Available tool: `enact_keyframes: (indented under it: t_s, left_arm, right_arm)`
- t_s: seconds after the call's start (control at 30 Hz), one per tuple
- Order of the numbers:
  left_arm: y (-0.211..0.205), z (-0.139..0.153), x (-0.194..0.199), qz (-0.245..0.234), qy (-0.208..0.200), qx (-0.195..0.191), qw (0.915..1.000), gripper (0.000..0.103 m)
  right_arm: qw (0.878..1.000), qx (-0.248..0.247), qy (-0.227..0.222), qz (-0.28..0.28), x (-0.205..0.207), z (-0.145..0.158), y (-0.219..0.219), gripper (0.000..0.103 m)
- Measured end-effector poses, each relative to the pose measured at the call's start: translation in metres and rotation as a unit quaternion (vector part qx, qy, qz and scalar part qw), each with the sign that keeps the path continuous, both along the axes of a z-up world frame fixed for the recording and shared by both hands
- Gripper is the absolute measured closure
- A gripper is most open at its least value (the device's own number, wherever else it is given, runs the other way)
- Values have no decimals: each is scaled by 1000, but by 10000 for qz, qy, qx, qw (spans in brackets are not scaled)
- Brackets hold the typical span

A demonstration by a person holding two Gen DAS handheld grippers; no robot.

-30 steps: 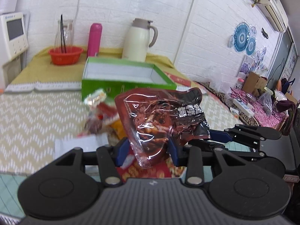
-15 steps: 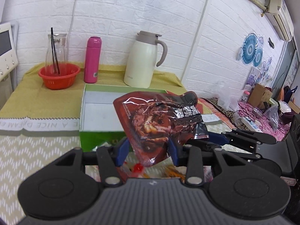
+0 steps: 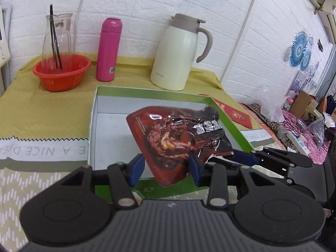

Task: Organize snacks
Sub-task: 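Carry the brown bag into the green box and open the right gripper, then move the right gripper back and grasp the red mixed-nuts bag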

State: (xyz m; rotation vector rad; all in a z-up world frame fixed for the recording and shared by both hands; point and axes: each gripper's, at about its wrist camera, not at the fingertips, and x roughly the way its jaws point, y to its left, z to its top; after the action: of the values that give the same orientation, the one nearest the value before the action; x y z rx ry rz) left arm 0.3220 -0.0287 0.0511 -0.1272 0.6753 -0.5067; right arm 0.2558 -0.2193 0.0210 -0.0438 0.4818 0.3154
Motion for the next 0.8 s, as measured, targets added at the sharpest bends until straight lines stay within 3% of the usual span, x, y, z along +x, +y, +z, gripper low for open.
enact_keyframes:
  t_s: [0.03, 0.07, 0.13, 0.3, 0.57, 0.8]
  left_arm:
    - [1, -2, 4, 65, 16, -34, 10000, 34]
    - [3, -3, 5, 137, -14, -112, 9998, 24]
    - [7, -4, 3, 401, -49, -224, 9989, 0]
    - [9, 3, -7, 831, -320, -6, 9960, 1]
    - [12, 27, -47, 788, -708, 184, 9942, 1]
    - [15, 56, -112, 703, -1086, 264, 9912, 1]
  right_arm:
    - [10000, -16, -24, 20, 3, -1, 0, 26]
    - [9999, -66, -86, 3, 3, -2, 0, 0]
    - [9992, -199, -301, -150, 0, 0, -1, 0]
    - [9984, -389, -390, -89, -9, 2, -1, 0]
    - [9982, -311, -492, -112, -34, 24, 3, 0]
    - [9977, -151, -634, -160, -81, 53, 4, 0]
